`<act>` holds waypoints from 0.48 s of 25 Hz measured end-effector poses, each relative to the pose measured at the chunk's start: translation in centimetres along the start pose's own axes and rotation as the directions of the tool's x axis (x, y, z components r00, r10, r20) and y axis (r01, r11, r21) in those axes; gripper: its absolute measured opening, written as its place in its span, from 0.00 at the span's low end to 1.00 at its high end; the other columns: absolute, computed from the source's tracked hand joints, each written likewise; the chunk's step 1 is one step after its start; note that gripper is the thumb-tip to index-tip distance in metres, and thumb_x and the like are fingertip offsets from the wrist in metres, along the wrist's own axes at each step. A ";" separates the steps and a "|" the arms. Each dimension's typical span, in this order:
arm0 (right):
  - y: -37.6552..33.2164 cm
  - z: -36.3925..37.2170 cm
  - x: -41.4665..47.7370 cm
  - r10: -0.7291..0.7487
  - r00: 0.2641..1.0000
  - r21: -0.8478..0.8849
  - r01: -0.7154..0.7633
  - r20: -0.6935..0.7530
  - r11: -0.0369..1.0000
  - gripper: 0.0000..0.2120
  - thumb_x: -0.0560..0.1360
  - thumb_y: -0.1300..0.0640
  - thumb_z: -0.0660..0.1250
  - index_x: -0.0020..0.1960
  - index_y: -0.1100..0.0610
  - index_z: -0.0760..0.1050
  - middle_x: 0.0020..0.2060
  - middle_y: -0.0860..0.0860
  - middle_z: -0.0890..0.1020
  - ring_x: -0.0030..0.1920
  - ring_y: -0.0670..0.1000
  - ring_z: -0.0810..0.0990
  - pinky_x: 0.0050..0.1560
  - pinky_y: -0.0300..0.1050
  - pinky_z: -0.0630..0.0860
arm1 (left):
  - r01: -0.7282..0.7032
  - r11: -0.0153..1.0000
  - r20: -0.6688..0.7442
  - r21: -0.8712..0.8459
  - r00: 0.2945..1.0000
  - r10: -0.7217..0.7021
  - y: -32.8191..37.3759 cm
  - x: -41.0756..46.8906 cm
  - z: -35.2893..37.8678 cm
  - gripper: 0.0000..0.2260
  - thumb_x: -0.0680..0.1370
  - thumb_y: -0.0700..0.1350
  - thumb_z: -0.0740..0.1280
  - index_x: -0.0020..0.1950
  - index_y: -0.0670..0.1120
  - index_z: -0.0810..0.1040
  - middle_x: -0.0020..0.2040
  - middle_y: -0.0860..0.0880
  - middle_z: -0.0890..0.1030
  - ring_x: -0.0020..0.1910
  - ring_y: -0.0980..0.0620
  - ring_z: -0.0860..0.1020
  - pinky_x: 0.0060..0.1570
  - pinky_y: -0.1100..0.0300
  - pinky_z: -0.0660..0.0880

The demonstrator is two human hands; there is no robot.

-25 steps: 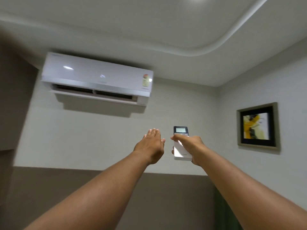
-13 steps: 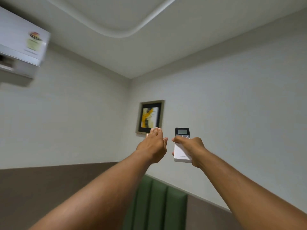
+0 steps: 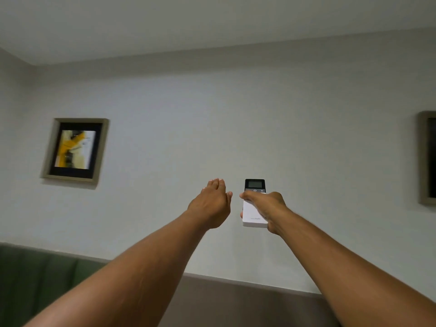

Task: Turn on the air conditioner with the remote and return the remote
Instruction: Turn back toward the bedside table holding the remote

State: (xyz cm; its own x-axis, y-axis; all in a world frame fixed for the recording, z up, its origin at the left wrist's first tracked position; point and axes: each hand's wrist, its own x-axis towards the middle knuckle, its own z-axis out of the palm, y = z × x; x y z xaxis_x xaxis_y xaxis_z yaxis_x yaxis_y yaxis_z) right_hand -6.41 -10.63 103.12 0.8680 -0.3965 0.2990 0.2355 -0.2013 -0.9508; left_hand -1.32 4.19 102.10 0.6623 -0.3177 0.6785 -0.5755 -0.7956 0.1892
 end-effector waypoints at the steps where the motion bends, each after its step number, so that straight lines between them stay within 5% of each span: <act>1: 0.0 -1.2 0.2 0.000 1.000 -0.015 0.000 -0.030 1.000 0.24 0.67 0.51 0.79 0.59 0.59 0.78 0.51 0.61 0.87 0.53 0.63 0.88 0.61 0.59 0.83 | -0.024 1.000 0.006 -0.019 1.000 0.024 1.0 0.7 0.5 0.27 0.83 0.54 0.45 0.78 0.41 0.47 0.79 0.43 0.50 0.77 0.46 0.48 0.74 0.52 0.49; 4: 0.0 -4.2 0.8 -0.015 0.993 -0.034 0.011 -0.116 0.999 0.26 0.65 0.51 0.81 0.58 0.58 0.77 0.51 0.60 0.87 0.52 0.61 0.87 0.57 0.55 0.85 | -0.102 0.993 0.029 -0.059 0.994 0.103 3.6 2.0 2.2 0.27 0.83 0.54 0.45 0.78 0.41 0.48 0.79 0.43 0.51 0.77 0.46 0.48 0.74 0.51 0.50; 8: 2.1 -5.8 1.0 -0.008 0.982 -0.074 -0.006 -0.191 0.997 0.21 0.66 0.51 0.80 0.53 0.56 0.75 0.43 0.55 0.83 0.43 0.54 0.83 0.34 0.41 0.75 | -0.169 0.983 0.068 -0.074 0.982 0.174 5.2 2.6 5.0 0.27 0.83 0.55 0.44 0.78 0.42 0.47 0.79 0.44 0.50 0.77 0.46 0.48 0.74 0.51 0.50; 12: 7.0 -5.7 1.5 0.046 0.972 -0.121 -0.076 -0.232 0.990 0.17 0.69 0.49 0.77 0.47 0.54 0.72 0.38 0.51 0.78 0.37 0.49 0.78 0.30 0.40 0.70 | -0.221 0.972 0.124 -0.076 0.965 0.229 4.5 1.8 8.8 0.27 0.83 0.54 0.45 0.78 0.41 0.48 0.79 0.43 0.51 0.77 0.46 0.48 0.74 0.50 0.51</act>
State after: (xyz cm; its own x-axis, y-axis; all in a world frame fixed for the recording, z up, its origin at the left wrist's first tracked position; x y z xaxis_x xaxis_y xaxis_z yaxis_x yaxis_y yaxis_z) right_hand -5.94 -17.71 97.38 0.7529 -0.6023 0.2653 0.1142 -0.2775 -0.9539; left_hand 1.51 -4.53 97.90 0.5669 -0.5529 0.6107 -0.7423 -0.6643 0.0876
